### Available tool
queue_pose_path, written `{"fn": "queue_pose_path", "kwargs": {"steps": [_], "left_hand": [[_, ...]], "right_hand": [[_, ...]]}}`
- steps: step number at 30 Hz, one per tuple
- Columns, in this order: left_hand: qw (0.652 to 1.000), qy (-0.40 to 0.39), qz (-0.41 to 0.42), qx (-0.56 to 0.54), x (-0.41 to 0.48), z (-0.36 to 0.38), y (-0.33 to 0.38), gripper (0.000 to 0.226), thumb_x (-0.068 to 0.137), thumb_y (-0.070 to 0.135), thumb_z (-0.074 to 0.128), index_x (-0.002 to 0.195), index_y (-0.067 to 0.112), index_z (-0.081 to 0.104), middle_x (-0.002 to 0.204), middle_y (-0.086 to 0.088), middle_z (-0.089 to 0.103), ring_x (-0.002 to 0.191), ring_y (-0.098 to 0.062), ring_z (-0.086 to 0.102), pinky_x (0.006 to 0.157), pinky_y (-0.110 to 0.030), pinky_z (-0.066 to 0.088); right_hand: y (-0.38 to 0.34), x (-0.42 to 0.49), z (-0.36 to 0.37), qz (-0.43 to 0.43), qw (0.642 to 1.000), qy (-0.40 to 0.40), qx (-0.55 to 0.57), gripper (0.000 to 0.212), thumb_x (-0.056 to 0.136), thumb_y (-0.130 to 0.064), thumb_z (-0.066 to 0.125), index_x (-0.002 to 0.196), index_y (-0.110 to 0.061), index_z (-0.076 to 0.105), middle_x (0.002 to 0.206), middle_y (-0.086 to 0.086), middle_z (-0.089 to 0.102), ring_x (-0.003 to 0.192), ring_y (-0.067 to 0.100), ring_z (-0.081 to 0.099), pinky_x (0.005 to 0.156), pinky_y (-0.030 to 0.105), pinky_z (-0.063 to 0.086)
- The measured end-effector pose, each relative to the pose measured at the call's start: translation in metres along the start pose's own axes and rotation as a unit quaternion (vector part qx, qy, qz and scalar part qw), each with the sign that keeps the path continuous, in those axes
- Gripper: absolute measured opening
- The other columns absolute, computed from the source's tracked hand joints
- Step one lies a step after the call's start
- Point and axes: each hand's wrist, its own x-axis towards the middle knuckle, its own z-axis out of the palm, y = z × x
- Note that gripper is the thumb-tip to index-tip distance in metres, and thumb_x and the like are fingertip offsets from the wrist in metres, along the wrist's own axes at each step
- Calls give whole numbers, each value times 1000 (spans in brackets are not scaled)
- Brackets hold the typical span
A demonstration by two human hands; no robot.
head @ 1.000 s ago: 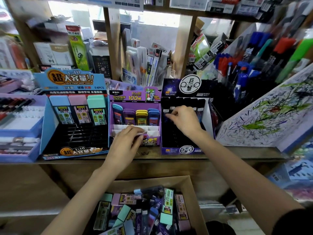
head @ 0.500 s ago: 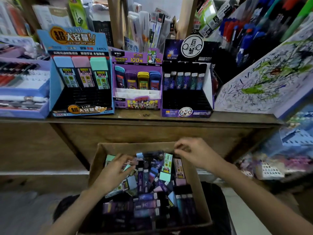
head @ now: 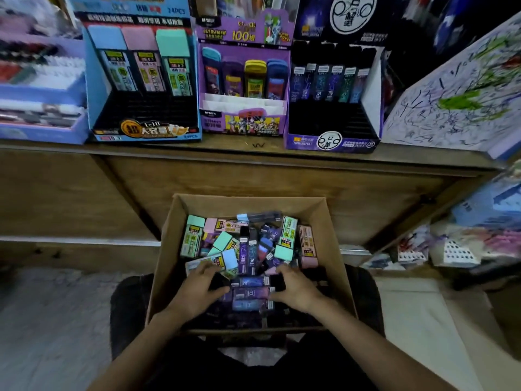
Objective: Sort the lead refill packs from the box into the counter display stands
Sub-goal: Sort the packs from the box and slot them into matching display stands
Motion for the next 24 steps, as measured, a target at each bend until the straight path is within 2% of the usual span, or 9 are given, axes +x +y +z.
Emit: {"fn": "queue_pose_path", "kwargs": {"steps": [3, 5, 7, 9, 12, 14, 17, 20, 24], "left_hand": [[997, 18, 67, 15, -2, 5, 7, 53, 86, 41, 63, 129, 14, 49, 134, -5, 44, 124, -21, 42, 102, -25, 33], [993, 10, 118, 22, 0, 8, 16, 56, 85, 44, 63, 131, 15, 47, 130, -3, 44, 122, -19, 43, 100, -25, 34], [987, -23, 149, 59, 6, 15, 26, 66, 83, 47, 63, 137, 16, 41, 134, -3, 41, 123, -19, 40, 101, -25, 32], [979, -59, 155, 115, 11, 24, 34, 80, 79, 54, 63, 143, 18, 32, 136, -4, 36, 124, -21, 34, 103, -28, 27], [969, -63, 151, 188, 15, 37, 39, 90, 74, 60, 62, 144, 18, 25, 131, -6, 33, 121, -25, 31, 102, -33, 26], [970, -66, 146, 184, 18, 42, 40, 86, 73, 60, 64, 139, 17, 30, 127, -7, 35, 119, -26, 34, 101, -35, 30], [977, -98, 124, 142, 21, 42, 40, 79, 70, 59, 69, 130, 17, 37, 124, -6, 40, 117, -25, 38, 99, -35, 35], [979, -102, 118, 134, 23, 39, 40, 75, 69, 58, 70, 127, 19, 42, 123, -4, 44, 116, -23, 41, 97, -33, 37], [981, -98, 116, 125, 22, 35, 40, 71, 73, 58, 68, 126, 17, 44, 125, -5, 47, 116, -23, 42, 97, -33, 37]], "right_hand": [[-1, 1, 10, 17, 998, 49, 27, 70, 75, -46, 73, 127, -15, 38, 135, 7, 37, 122, 23, 43, 94, 30, 40], [-2, 0, 12, 15, 997, 62, 49, 63, 74, -41, 76, 122, -17, 42, 129, 7, 39, 118, 21, 44, 96, 26, 39], [-2, -1, 12, 12, 994, 71, 79, 43, 72, -33, 79, 100, -31, 46, 112, -1, 42, 107, 16, 47, 83, 15, 37], [1, -3, 13, 8, 992, 78, 98, 43, 71, -28, 81, 86, -33, 41, 98, -7, 43, 95, 13, 47, 65, 7, 33], [5, -7, 15, 12, 992, 71, 107, 47, 71, -31, 80, 96, -21, 41, 95, -1, 51, 86, 12, 49, 60, 14, 34], [5, -8, 14, 1, 992, 50, 116, 44, 74, -29, 79, 97, -17, 43, 91, -4, 53, 83, 12, 51, 58, 10, 35], [5, -11, 10, -18, 992, -1, 123, 39, 78, -18, 75, 105, -12, 48, 99, -3, 52, 95, 16, 54, 71, 19, 39], [8, -12, 10, -33, 991, -37, 124, 49, 75, -12, 76, 114, -11, 47, 110, 0, 54, 103, 14, 53, 85, 22, 40], [8, -11, 9, -58, 983, -9, 172, 44, 72, -9, 78, 105, -22, 52, 109, -3, 62, 104, 10, 59, 89, 22, 45]]}}
